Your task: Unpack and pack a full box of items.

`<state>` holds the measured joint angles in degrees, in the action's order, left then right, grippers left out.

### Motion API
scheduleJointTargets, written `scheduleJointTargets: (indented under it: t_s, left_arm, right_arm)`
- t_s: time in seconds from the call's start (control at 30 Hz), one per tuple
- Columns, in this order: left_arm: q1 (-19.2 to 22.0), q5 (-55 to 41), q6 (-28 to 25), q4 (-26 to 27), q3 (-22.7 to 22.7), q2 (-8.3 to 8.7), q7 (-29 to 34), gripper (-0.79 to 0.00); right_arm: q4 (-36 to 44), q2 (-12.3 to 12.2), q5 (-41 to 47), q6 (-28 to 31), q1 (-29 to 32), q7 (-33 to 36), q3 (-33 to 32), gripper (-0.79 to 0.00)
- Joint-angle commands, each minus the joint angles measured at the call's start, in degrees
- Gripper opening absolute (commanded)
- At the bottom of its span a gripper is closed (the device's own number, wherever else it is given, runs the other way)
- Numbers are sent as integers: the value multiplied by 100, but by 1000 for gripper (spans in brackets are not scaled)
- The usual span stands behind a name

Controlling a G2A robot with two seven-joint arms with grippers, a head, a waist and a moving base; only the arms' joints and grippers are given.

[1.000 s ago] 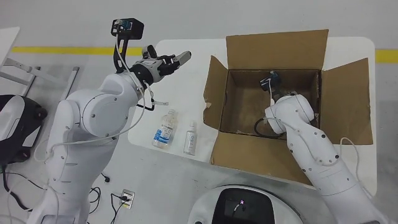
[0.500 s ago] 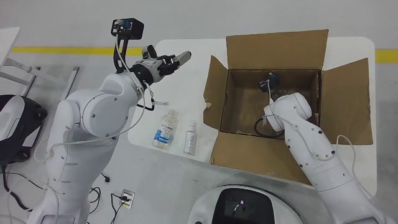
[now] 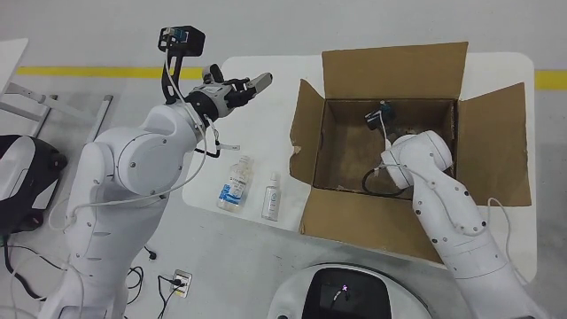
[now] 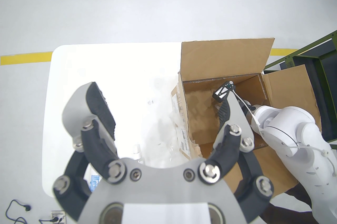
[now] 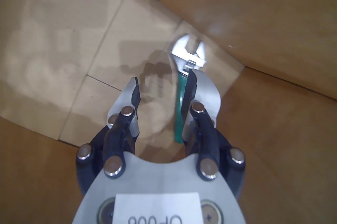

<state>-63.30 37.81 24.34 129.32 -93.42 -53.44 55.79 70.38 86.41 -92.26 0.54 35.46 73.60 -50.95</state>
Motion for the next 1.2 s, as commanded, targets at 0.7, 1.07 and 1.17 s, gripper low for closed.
scheduleJointTargets:
  t_s: [0.7,1.07,1.17]
  left_arm:
    - [0,0,0,0,0,0,0,0]
    - [0,0,0,0,0,0,0,0]
    - [0,0,0,0,0,0,0,0]
  right_arm:
    - [-948,242,-377,-107,-368,-81,-22,-480]
    - [-1230,360,-482,-121,-448,-96,17,-717]
    - [-1269,386,-502,-115,-452,-95,10,-785]
